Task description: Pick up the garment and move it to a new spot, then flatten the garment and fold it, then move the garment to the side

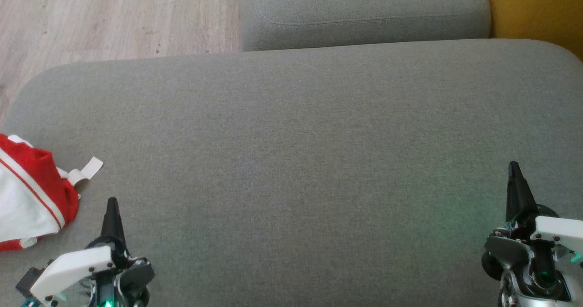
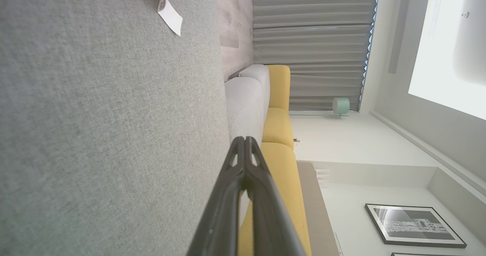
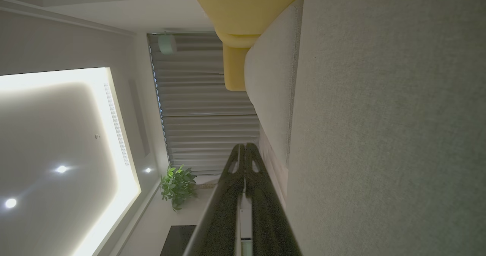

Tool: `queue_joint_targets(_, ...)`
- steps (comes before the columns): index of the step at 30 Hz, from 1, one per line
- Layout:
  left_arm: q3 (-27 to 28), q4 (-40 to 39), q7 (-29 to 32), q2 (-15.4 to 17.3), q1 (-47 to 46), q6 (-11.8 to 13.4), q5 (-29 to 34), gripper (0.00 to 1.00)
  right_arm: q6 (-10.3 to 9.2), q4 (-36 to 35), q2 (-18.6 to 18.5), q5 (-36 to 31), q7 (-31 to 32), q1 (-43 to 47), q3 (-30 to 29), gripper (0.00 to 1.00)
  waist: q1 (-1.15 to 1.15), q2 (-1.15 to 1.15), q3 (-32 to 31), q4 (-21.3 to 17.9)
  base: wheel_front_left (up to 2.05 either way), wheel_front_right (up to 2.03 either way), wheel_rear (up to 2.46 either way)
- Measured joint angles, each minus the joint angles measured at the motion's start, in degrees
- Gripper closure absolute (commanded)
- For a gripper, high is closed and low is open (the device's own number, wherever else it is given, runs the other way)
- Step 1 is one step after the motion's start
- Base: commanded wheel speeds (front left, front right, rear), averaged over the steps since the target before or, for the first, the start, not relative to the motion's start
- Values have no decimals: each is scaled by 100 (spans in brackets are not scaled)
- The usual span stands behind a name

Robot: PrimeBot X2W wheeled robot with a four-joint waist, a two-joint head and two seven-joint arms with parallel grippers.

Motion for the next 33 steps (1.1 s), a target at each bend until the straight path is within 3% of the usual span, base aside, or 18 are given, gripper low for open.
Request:
queue_joint_targets(20,0,0,0,0,0,0,0,100,0,0,0,0,0,0,0,100,0,0,0,0,0,0,0)
queue_joint_targets(21,0,0,0,0,0,0,0,0,0,0,0,0,0,0,0,0,0,0,0,0,0,0,0)
queue_joint_targets(27,-46,485,-3,-25,314,4,2,0,-1,503,23,-1,-2,281,8,0,0,0,4,0,0,0,0)
queue_joint_targets(33,-51,531,-87,-23,337,4,71,0,-1,491,21,-27,-43,322,38,0,0,0,13,-2,0,0,0)
